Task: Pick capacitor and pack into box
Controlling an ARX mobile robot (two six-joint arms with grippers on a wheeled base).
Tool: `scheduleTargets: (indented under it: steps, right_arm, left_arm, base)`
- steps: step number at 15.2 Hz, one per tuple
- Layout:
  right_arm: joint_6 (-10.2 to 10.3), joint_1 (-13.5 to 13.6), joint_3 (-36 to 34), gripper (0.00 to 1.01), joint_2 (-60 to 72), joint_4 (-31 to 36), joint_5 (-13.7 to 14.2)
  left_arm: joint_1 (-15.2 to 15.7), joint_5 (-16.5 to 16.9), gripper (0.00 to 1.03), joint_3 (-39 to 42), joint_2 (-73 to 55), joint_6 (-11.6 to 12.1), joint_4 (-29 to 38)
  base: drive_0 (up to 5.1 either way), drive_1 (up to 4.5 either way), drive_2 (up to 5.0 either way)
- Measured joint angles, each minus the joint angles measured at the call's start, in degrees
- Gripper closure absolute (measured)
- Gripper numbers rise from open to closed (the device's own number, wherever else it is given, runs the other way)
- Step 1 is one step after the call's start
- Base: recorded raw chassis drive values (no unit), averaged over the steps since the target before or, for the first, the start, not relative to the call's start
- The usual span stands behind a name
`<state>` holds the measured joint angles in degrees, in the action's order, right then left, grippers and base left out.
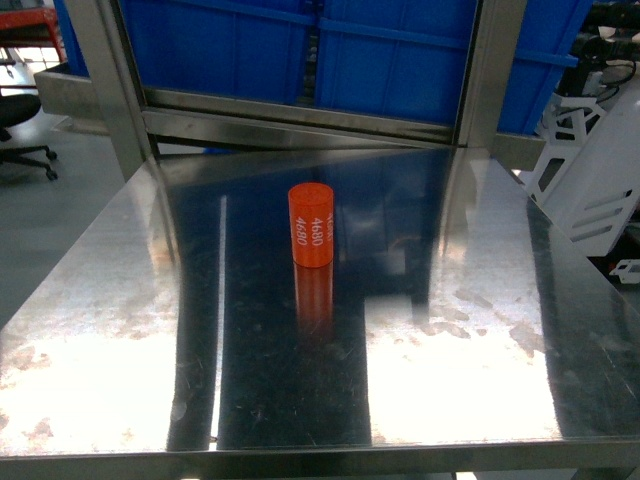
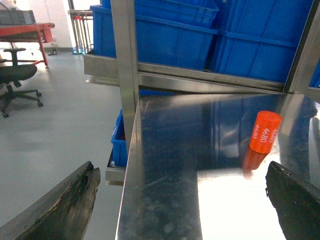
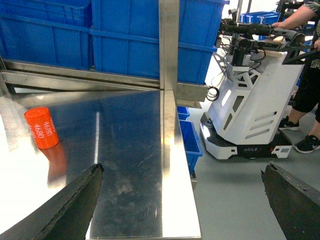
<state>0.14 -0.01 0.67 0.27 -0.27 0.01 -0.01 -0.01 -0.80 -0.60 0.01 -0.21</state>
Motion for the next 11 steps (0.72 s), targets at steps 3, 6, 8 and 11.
scheduleTargets:
  steps: [3,6,8,11]
  right_arm:
    - [0.0,0.0,0.0,0.03,0.0,0.07,0.0]
    - [0.0,0.0,0.0,0.03,0.0,-0.02,0.0]
    - [0.0,0.0,0.0,0.03,0.0,-0.02,0.0]
    - [0.0,0.0,0.0,0.03,0.0,-0.02,0.0]
  left_arm:
    - [-13.53,-20.9,0.05,-4.37,-21.49,-5.29,12.55]
    - [-20.02,-25.68,0.05,-13.16,-51.19,-5.88,39.65]
    - [-23.08,-23.1,0.05,-22.43,-69.0,-6.49,50.03]
    - [-26.91,-19.23,0.05,-37.53,-90.4,-7.56,49.81]
  base:
    - [0.0,0.0,0.0]
    - [0.0,0.0,0.0]
    - [0.0,0.0,0.0]
    - [0.0,0.0,0.0]
